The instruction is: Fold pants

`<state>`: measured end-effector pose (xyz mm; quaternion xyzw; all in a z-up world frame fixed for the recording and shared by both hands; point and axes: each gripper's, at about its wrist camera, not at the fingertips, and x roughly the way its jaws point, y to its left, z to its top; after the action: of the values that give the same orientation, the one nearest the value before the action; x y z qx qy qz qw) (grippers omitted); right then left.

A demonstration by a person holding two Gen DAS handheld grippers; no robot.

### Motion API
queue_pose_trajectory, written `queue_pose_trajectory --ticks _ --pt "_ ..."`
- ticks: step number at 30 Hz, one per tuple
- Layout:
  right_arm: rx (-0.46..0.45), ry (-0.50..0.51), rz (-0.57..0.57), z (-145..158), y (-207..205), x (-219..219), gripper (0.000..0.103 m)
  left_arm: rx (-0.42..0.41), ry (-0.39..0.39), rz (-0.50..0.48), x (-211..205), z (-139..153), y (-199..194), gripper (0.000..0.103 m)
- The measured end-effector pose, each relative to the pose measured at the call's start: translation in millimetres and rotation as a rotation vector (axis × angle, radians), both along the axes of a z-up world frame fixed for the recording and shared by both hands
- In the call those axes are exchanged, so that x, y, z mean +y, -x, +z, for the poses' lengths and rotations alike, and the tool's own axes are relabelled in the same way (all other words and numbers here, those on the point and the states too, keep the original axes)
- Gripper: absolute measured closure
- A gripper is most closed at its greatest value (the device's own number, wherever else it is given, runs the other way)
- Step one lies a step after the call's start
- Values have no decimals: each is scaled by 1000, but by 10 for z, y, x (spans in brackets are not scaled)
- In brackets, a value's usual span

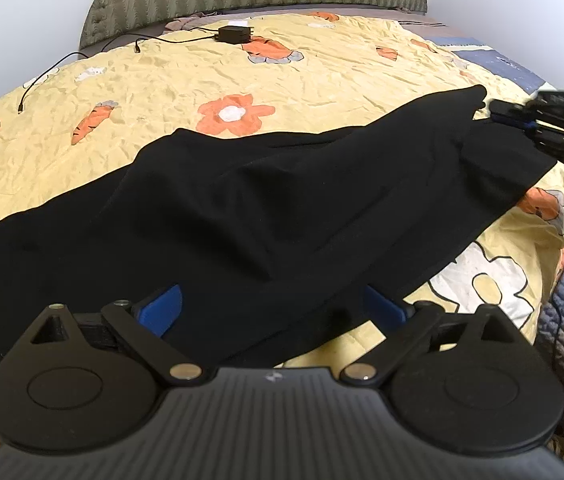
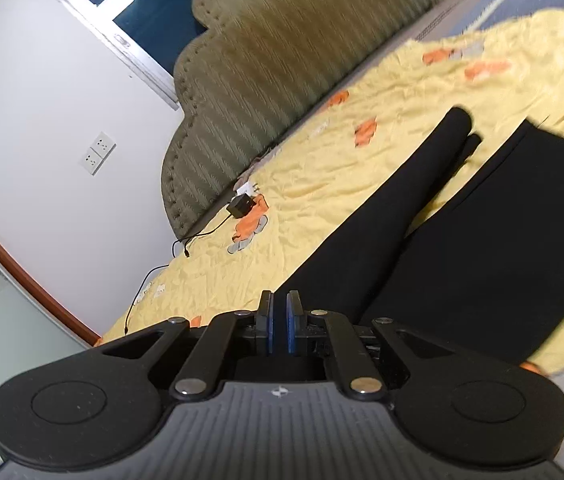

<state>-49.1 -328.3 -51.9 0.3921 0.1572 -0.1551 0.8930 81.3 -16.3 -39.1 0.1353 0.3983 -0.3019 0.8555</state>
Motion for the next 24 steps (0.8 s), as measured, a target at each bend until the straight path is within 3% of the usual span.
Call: queue_pose_trajectory --ticks 2,4,7,10,15,19,24 --pt "23 -22 49 -6 49 32 96 -10 -3 4 16 -4 -6 4" --pt "21 -126 173 -107 21 106 95 -22 -19 23 16 -17 -32 4" --pt "57 -221 257 -274 -99 267 94 -14 -23 40 -3 -55 -91 4" --pt "121 -250 242 -406 -223 372 94 9 -17 13 -32 -75 -79 4" --pt "160 -295 188 -516 -335 324 91 -29 -45 -72 -142 -122 68 3" --pt "107 -442 132 -687 -419 201 88 -35 -86 -58 -266 -221 35 4" --pt "43 -462 103 -706 -468 223 89 -23 -65 -17 -279 -244 -27 13"
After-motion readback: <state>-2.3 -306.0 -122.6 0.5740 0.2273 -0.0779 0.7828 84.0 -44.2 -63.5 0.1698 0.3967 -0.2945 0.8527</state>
